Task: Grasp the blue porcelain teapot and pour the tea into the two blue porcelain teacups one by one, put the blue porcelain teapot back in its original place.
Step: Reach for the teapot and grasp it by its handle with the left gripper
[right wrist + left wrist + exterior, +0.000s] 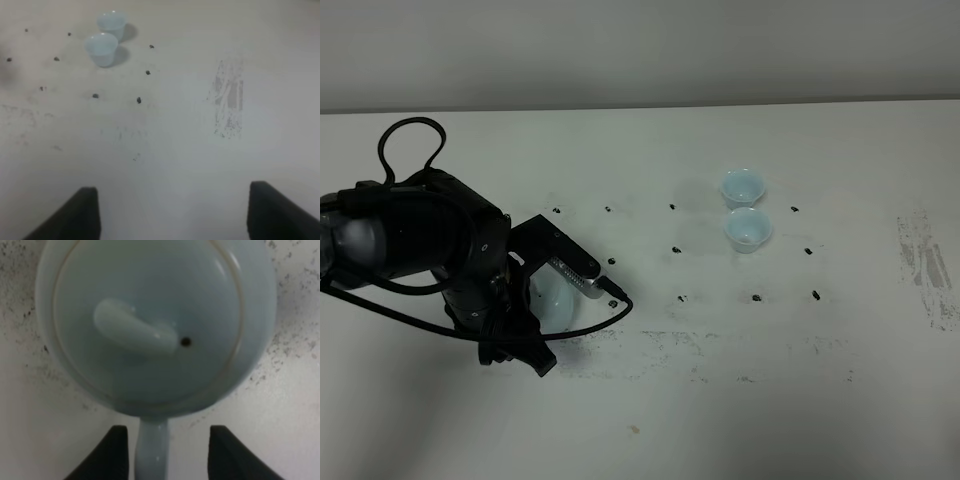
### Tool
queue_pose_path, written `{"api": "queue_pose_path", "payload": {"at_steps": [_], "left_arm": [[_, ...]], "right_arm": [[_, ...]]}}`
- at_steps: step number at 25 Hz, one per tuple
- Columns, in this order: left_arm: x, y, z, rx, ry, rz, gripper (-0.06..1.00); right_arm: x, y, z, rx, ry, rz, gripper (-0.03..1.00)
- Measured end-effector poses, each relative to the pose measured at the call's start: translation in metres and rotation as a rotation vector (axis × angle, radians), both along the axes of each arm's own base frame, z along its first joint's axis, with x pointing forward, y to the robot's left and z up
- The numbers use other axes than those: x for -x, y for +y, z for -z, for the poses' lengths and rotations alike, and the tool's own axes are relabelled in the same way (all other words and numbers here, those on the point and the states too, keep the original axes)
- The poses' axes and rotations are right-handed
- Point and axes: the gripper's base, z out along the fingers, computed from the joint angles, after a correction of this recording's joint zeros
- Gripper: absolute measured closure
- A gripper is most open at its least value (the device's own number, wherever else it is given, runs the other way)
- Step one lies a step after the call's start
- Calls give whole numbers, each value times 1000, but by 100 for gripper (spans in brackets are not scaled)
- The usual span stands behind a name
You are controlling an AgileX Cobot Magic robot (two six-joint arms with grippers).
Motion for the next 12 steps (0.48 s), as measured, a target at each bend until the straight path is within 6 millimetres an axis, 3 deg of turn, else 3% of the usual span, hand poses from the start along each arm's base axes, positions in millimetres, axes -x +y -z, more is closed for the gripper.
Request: {"api": "queue_pose_path", "payload": {"at_steps": [12], "left_arm": [[-4, -3, 2, 27, -33, -1, 58]], "right_arm": [[0, 0, 0, 0, 0, 0, 38]]}}
